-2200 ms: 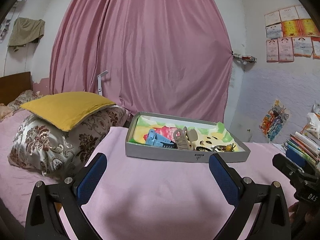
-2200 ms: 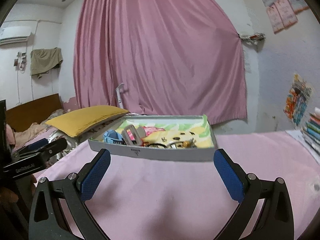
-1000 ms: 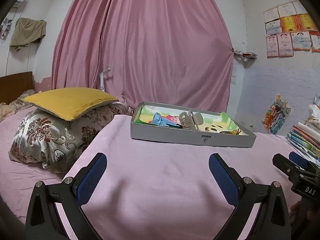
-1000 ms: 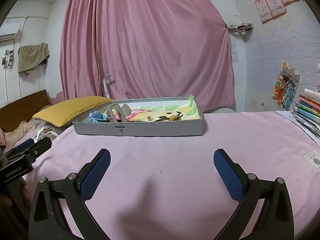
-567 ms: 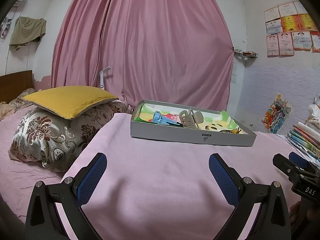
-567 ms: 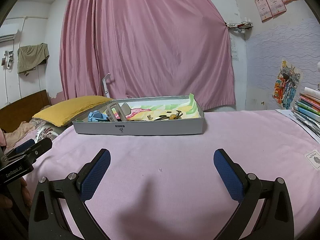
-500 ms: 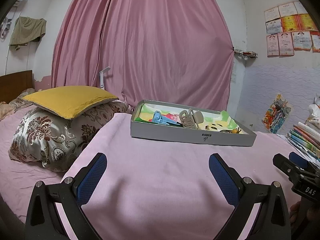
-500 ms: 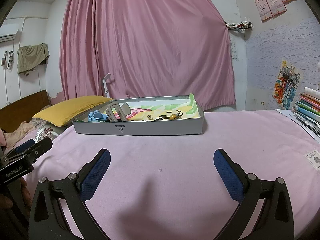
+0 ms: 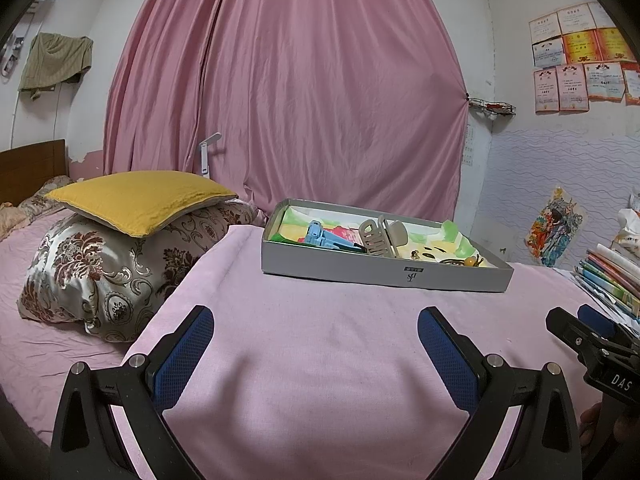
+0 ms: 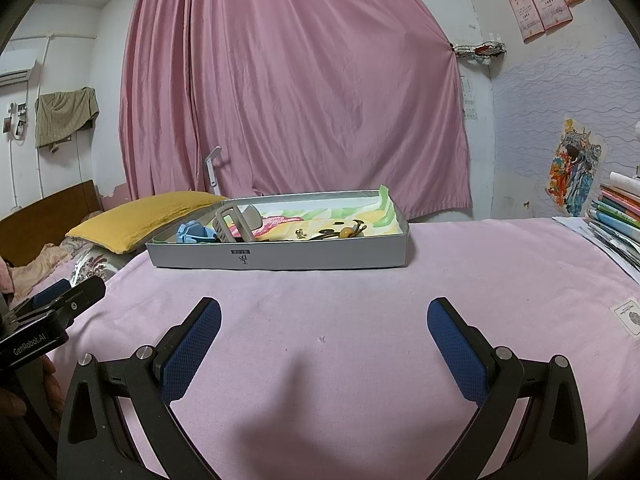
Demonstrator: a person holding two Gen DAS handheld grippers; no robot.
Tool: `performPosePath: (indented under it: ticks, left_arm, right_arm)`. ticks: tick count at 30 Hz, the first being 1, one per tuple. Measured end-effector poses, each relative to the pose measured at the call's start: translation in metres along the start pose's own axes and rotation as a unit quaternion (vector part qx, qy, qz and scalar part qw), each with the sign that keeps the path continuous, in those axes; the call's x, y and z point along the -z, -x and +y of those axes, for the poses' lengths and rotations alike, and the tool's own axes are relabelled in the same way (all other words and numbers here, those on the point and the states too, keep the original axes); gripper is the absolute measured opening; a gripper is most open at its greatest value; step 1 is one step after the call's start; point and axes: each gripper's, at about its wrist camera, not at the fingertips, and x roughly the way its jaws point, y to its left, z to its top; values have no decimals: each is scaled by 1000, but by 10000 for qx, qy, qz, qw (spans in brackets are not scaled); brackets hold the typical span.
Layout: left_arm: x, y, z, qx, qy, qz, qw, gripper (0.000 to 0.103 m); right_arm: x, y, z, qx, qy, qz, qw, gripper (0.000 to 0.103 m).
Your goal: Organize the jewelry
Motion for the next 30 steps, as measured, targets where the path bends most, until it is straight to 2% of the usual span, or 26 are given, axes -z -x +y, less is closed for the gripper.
performPosePath:
  ticks: [30]
  left_arm:
    - [0,0,1,-2,-1,14,10000,102]
  right_arm:
    - [3,-1,2,-33,-26,10,10000,101]
